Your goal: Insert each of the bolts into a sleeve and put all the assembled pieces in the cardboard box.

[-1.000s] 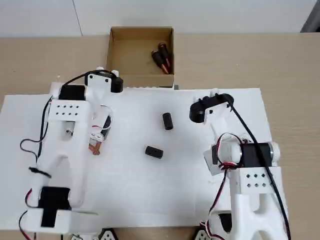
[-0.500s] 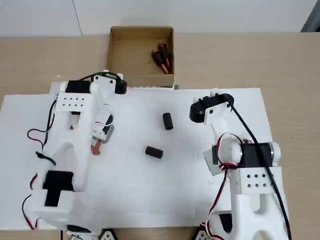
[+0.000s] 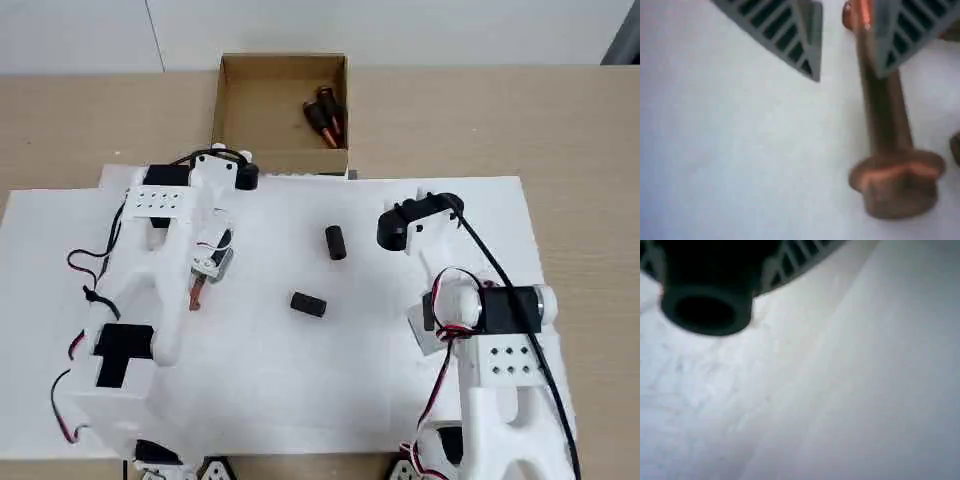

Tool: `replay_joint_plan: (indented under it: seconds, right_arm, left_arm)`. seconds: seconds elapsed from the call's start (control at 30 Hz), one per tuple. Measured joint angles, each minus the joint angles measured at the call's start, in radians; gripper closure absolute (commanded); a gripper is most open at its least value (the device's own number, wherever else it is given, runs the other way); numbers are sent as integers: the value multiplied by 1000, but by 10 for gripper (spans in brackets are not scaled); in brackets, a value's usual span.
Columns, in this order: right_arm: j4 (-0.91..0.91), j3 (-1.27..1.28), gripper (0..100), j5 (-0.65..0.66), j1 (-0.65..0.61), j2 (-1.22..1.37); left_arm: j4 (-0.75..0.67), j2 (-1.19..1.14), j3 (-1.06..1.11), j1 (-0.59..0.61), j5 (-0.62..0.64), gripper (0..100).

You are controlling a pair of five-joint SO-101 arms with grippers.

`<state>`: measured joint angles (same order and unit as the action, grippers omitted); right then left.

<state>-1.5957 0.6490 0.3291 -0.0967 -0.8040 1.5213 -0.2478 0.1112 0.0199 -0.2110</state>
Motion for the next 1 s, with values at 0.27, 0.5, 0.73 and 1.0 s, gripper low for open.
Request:
replay_joint_plan:
  seconds: [0.27,0.5,0.73,1.0]
  right_arm:
    - [0,0,995,0,-2,0]
    - [2,0,995,0,-2,0]
    - [2,0,995,0,-2,0]
    - [11,0,995,0,-2,0]
  left_arm:
    - [2,-8,-63,41,0,887]
    - [2,-8,-87,52,0,882]
    - [0,-46,-89,51,0,885]
    - [-41,-157,-89,51,-6,885]
